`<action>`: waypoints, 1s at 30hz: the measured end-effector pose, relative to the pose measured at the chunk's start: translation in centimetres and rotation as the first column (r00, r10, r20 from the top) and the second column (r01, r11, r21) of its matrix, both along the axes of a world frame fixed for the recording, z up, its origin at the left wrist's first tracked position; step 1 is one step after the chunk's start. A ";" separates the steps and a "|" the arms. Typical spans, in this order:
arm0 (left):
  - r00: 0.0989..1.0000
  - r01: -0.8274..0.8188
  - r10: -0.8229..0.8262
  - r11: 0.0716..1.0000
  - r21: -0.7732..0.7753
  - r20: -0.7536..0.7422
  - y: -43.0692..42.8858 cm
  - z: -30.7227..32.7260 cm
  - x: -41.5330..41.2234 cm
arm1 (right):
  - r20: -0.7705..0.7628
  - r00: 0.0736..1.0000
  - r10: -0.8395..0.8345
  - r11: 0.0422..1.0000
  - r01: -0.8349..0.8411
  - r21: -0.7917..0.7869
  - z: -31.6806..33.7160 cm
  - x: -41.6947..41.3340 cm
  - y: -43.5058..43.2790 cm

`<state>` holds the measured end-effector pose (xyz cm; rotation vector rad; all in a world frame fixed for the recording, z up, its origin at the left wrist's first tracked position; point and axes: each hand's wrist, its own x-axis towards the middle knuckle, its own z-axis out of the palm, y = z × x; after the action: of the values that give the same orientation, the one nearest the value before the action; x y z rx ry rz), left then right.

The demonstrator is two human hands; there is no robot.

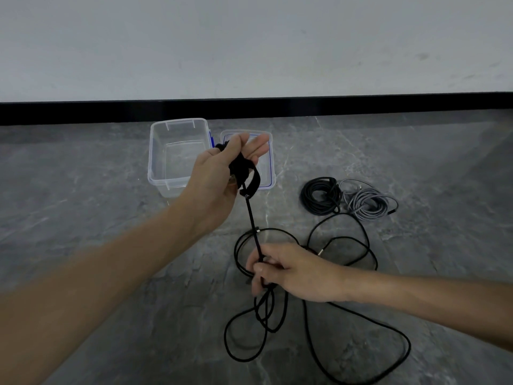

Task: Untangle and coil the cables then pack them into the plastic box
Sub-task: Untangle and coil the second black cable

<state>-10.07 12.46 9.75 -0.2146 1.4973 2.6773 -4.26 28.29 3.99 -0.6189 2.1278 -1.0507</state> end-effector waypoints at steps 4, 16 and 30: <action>0.989 0.009 -0.040 0.978 -0.209 -0.145 0.4 -1.1 0.3 | -0.197 0.980 0.031 0.995 -0.011 0.101 1.5 0.7 -0.6; 0.914 -0.109 0.211 0.951 -0.290 0.346 2.5 -2.0 1.2 | -0.361 0.805 0.470 0.849 -0.301 0.434 5.9 3.4 -2.4; 0.952 0.251 -0.293 0.571 -0.781 0.091 0.7 -4.1 3.2 | -0.529 0.788 0.314 0.941 -0.186 0.282 9.5 -2.2 0.5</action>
<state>-6.92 13.15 5.65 0.0571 2.4028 1.6211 -6.49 28.78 13.49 -1.1899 2.5204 -0.5021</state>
